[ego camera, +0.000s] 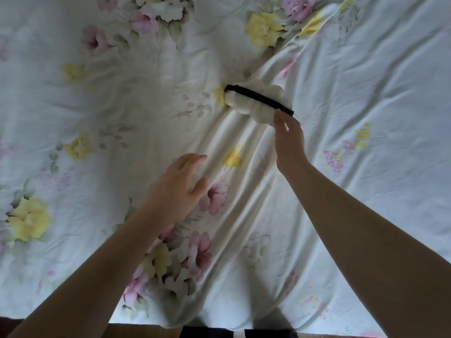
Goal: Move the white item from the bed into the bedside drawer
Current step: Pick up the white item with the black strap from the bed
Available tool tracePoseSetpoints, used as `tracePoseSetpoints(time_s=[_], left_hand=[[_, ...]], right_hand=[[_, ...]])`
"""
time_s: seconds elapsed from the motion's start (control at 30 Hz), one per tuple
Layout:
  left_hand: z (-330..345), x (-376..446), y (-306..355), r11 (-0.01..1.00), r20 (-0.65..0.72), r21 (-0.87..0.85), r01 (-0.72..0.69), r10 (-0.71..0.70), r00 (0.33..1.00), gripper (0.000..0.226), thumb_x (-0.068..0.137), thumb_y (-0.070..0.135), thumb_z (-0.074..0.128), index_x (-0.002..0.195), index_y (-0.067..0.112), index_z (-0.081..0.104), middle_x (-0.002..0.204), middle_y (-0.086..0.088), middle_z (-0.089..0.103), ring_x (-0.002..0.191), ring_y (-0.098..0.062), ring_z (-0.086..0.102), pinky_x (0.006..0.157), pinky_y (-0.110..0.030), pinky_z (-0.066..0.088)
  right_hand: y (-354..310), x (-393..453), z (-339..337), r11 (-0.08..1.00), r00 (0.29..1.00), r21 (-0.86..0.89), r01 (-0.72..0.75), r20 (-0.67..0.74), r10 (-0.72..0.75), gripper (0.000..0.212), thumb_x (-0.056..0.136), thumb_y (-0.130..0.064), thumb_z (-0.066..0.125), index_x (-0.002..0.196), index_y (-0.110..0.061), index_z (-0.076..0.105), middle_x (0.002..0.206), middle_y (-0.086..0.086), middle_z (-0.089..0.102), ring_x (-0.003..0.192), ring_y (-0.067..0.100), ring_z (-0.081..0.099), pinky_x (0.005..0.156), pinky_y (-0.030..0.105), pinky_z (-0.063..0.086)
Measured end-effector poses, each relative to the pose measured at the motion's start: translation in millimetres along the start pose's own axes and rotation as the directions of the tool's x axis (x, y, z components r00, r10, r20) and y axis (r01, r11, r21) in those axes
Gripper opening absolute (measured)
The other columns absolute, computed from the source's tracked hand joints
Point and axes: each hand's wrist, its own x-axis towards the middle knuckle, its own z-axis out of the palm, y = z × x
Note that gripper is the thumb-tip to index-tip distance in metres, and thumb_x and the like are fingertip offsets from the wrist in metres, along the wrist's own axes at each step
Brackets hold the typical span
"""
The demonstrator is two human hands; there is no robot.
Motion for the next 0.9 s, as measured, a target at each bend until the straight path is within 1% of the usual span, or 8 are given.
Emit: tracePoseSetpoints(time_s=[0.1, 0.27, 0.4, 0.53, 0.67, 0.77, 0.83, 0.9], left_hand=[[1, -3, 14, 0.999, 0.029, -0.014, -0.037, 0.038, 0.999, 0.042, 0.095, 0.02, 0.055, 0.137, 0.019, 0.05, 0.137, -0.003, 0.049, 0.123, -0.017, 0.049, 0.102, -0.025, 0.034], [-6, -4, 45, 0.996, -0.053, -0.089, -0.008, 0.004, 0.999, 0.046, 0.096, 0.034, 0.048, 0.141, 0.023, 0.044, 0.141, 0.0, 0.047, 0.125, -0.011, 0.045, 0.1, -0.021, 0.03], [-26, -4, 75, 0.991, -0.166, -0.103, -0.085, 0.067, 0.984, 0.062, 0.095, 0.035, 0.054, 0.149, 0.022, 0.027, 0.151, 0.0, 0.037, 0.138, -0.012, 0.032, 0.112, -0.027, 0.025], [-52, -14, 99, 0.994, 0.034, -0.096, -0.05, 0.054, 0.998, 0.092, 0.082, 0.048, 0.067, 0.151, 0.041, 0.006, 0.157, 0.007, 0.024, 0.143, -0.011, 0.023, 0.113, -0.031, 0.019], [-77, -32, 115, 0.985, 0.298, -0.153, 0.079, -0.03, 0.954, 0.085, 0.069, 0.051, 0.079, 0.138, 0.054, 0.029, 0.126, 0.016, 0.056, 0.105, -0.006, 0.06, 0.098, -0.037, 0.048], [-81, -51, 130, 0.989, 0.302, -0.118, 0.084, -0.044, 0.952, 0.042, 0.073, 0.043, 0.078, 0.11, 0.037, 0.057, 0.095, 0.011, 0.069, 0.079, -0.007, 0.065, 0.078, -0.039, 0.054], [-86, -65, 143, 0.977, 0.283, -0.173, 0.121, -0.068, 0.957, 0.027, 0.074, 0.038, 0.077, 0.097, 0.035, 0.061, 0.085, 0.011, 0.069, 0.074, -0.004, 0.063, 0.067, -0.031, 0.049], [-91, -79, 155, 0.963, 0.281, -0.218, 0.156, -0.091, 0.956, 0.032, 0.074, 0.034, 0.075, 0.104, 0.033, 0.062, 0.09, 0.011, 0.069, 0.081, -0.006, 0.064, 0.07, -0.026, 0.048]], right_hand=[[-16, -26, -13, 0.991, 0.991, -0.034, 0.133, 0.031, -0.131, 0.03, 0.093, -0.041, 0.054, 0.12, -0.029, 0.062, 0.124, -0.009, 0.05, 0.09, -0.022, 0.054, 0.079, 0.0, 0.038], [-47, -85, -47, 0.953, 0.945, -0.063, 0.297, 0.165, -0.283, 0.025, 0.096, -0.026, 0.056, 0.119, -0.02, 0.064, 0.125, -0.008, 0.053, 0.099, 0.009, 0.062, 0.087, 0.015, 0.045], [-73, -129, -78, 0.916, 0.887, -0.085, 0.393, 0.299, -0.353, 0.018, 0.096, -0.016, 0.056, 0.109, -0.017, 0.07, 0.117, -0.01, 0.059, 0.096, -0.006, 0.058, 0.085, 0.009, 0.04], [-94, -166, -105, 0.903, 0.831, -0.04, 0.427, 0.412, -0.374, 0.016, 0.093, -0.013, 0.059, 0.102, -0.01, 0.071, 0.111, -0.002, 0.063, 0.101, 0.002, 0.061, 0.085, 0.012, 0.042], [-115, -197, -123, 0.926, 0.835, -0.004, 0.378, 0.433, -0.339, 0.015, 0.088, -0.017, 0.061, 0.098, -0.017, 0.071, 0.11, -0.011, 0.064, 0.1, 0.004, 0.062, 0.085, 0.015, 0.043], [-131, -214, -132, 0.934, 0.846, 0.008, 0.357, 0.423, -0.326, 0.014, 0.086, -0.018, 0.063, 0.097, -0.022, 0.071, 0.109, -0.018, 0.064, 0.098, 0.004, 0.062, 0.084, 0.017, 0.045], [-144, -225, -136, 0.928, 0.837, 0.005, 0.372, 0.43, -0.338, 0.015, 0.087, -0.014, 0.064, 0.096, -0.022, 0.071, 0.114, -0.013, 0.065, 0.102, 0.008, 0.063, 0.086, 0.021, 0.046], [-157, -238, -138, 0.932, 0.836, 0.03, 0.362, 0.431, -0.339, 0.014, 0.088, -0.014, 0.064, 0.093, -0.024, 0.072, 0.116, -0.01, 0.067, 0.105, 0.009, 0.063, 0.087, 0.02, 0.045]])
